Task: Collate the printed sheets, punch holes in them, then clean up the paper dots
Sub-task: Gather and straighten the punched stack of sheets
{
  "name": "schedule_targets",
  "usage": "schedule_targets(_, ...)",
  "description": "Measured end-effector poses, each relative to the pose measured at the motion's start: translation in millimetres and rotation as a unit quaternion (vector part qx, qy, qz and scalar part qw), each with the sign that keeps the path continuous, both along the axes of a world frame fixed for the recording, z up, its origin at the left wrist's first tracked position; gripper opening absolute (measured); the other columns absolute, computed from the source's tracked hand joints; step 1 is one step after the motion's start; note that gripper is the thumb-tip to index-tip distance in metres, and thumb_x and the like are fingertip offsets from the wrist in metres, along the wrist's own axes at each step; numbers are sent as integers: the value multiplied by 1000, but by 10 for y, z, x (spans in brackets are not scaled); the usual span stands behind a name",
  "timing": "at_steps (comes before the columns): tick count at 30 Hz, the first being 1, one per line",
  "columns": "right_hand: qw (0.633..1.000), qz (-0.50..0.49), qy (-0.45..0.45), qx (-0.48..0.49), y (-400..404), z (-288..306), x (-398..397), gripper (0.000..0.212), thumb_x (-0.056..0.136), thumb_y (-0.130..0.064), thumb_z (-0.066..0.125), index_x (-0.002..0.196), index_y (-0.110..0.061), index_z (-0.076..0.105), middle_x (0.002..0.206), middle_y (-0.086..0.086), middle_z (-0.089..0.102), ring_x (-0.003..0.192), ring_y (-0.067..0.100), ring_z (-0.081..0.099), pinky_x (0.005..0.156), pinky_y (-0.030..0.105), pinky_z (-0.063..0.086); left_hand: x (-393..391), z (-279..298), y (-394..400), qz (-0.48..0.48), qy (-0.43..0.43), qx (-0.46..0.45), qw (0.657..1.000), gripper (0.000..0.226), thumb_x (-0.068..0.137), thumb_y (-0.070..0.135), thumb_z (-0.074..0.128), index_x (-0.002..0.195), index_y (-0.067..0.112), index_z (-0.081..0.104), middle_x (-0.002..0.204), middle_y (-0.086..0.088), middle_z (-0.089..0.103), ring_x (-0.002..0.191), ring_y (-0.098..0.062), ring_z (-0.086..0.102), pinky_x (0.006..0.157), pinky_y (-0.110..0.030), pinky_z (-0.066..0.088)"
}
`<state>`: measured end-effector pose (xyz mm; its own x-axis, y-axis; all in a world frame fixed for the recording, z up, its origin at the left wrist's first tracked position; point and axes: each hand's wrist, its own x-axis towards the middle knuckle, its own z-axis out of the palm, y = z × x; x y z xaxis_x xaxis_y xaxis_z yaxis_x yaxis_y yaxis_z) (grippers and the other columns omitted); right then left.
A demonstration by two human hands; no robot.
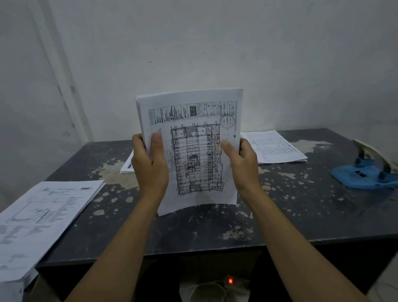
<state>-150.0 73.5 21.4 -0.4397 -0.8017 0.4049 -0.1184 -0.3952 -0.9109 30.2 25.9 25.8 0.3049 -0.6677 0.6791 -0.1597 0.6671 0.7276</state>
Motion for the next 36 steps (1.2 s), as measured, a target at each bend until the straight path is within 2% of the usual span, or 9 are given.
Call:
schedule_targets(6,993,-61,96,-9,-33,39,-119,15,102,-26,51,91,-35,57,93,-8,70,90,13,67,77,32,56,30,-66,-27,6,-14,-3,1000,29,102,44,48,102,15,50,83,17,60,74,9,59,62,-9,48)
schedule_targets(11,997,-44,58,-5,4,102,-197,18,96,-20,59,112,-28,58,103,-17,69,94,1,67,86,35,59,82,-1,-15,-19,-6,-15,1000,21,99,43,54,104,23,54,88,13,66,79,-1,65,63,-18,55)
schedule_targets(14,984,-85,126,-88,38,465,-195,48,89,-19,65,132,-22,44,124,-8,59,114,5,58,94,15,47,109,90,-16,-36,-11,-17,999,21,99,42,54,110,25,56,98,14,68,88,-4,69,66,-18,57)
schedule_targets(16,961,-129,196,-148,74,765,-126,65,82,-12,63,141,-20,35,142,-2,47,132,11,45,104,8,35,105,107,-11,-43,-12,-14,999,21,99,41,54,112,25,57,101,12,69,91,-6,69,70,-21,59)
schedule_targets(19,877,-207,384,-202,134,1078,51,81,74,-7,48,151,-9,26,157,3,30,147,16,25,124,43,13,81,93,2,-58,3,-12,998,15,100,36,55,110,26,58,102,11,70,92,-7,70,72,-23,59)
schedule_targets(23,782,-164,597,-73,149,1172,239,70,78,-21,50,147,-10,36,149,5,44,145,19,30,122,50,-5,83,89,7,-67,5,-19,998,16,100,34,55,111,23,58,100,9,70,90,-8,70,69,-22,59)
schedule_targets(31,800,-155,563,-136,106,1088,295,66,77,-19,51,142,-10,43,154,4,38,148,17,24,122,49,-2,95,77,18,-65,2,-32,997,19,100,35,55,112,21,57,99,11,68,89,-5,69,68,-17,57)
schedule_targets(34,892,-212,345,-199,64,853,148,62,80,-17,52,140,-13,40,150,-5,38,143,10,30,123,40,9,111,48,21,-64,3,-35,997,21,100,34,55,116,21,58,104,14,68,95,-2,68,74,-15,55)
schedule_targets(36,963,-182,137,-146,43,632,44,52,89,-30,54,138,-22,40,140,-8,46,129,0,42,110,31,33,109,36,29,-64,6,-30,997,22,100,34,55,118,22,58,105,15,67,97,0,67,75,-13,54)
